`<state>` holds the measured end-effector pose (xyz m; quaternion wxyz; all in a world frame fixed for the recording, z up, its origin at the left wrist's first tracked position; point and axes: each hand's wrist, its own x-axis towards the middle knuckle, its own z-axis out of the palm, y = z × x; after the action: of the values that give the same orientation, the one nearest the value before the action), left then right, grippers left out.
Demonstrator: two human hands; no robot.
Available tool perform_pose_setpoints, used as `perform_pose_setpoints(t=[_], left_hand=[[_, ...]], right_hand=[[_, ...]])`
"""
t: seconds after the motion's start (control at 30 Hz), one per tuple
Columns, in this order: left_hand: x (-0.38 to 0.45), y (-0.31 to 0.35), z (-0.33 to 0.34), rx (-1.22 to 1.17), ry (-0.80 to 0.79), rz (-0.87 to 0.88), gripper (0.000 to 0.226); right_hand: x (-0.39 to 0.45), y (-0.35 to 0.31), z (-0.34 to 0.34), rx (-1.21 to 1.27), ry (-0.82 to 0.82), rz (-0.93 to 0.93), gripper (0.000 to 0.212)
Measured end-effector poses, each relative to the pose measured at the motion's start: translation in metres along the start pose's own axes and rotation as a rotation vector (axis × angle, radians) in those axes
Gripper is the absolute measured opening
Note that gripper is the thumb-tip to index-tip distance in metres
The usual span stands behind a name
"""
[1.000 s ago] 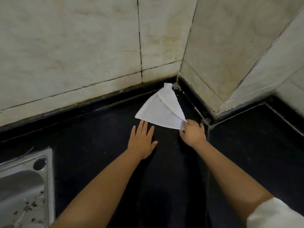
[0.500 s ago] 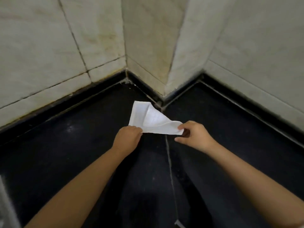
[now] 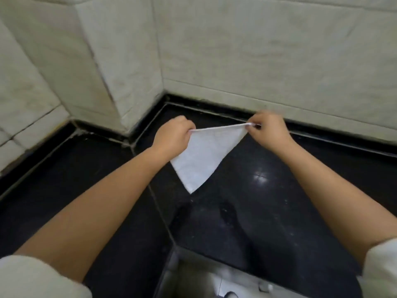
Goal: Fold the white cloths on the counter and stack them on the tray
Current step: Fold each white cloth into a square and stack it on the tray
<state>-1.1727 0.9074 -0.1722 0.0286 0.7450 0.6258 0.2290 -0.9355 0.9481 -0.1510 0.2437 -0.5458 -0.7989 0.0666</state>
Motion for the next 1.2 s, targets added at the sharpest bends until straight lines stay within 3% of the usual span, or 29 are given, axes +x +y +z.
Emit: perform_pose_setpoints(t=[0.1, 0.17, 0.27, 0.4, 0.53, 0.63, 0.77, 0.9, 1.1, 1.2], left_hand=[[0.023, 0.055, 0.01, -0.084, 0.098, 0.096, 0.021], [0.02, 0.087, 0.025, -0.155, 0.094, 0.183, 0.026], [0.002, 0.116, 0.061, -0.165, -0.063, 0.283, 0.026], [-0.032, 0.136, 0.112, -0.094, -0.53, 0.373, 0.021], [-0.053, 0.147, 0.145, 0.049, -0.978, 0.303, 0.028], [-0.054, 0.153, 0.151, 0.1, -1.141, 0.315, 0.027], [-0.039, 0.155, 0.158, 0.151, -1.287, 0.286, 0.028], [-0.014, 0.161, 0.17, 0.13, -1.156, 0.253, 0.026], [0.007, 0.168, 0.21, -0.012, -0.752, 0.075, 0.021], [0.009, 0.169, 0.226, 0.066, -0.675, 0.089, 0.025]], right_hand=[[-0.03, 0.039, -0.042, 0.028, 0.279, -0.011, 0.02], [-0.065, 0.068, -0.058, -0.016, 0.299, -0.106, 0.025], [-0.124, 0.117, -0.054, -0.061, 0.094, -0.12, 0.028], [-0.209, 0.166, -0.019, 0.002, -0.255, -0.013, 0.029], [-0.262, 0.184, 0.004, 0.073, -0.572, 0.15, 0.013], [-0.267, 0.188, 0.005, 0.087, -0.767, 0.194, 0.019], [-0.251, 0.189, -0.004, 0.111, -0.847, 0.213, 0.041], [-0.238, 0.195, -0.011, 0.135, -0.815, 0.284, 0.04], [-0.238, 0.222, -0.005, 0.12, -0.498, 0.506, 0.026], [-0.227, 0.228, 0.002, 0.12, -0.389, 0.552, 0.021]])
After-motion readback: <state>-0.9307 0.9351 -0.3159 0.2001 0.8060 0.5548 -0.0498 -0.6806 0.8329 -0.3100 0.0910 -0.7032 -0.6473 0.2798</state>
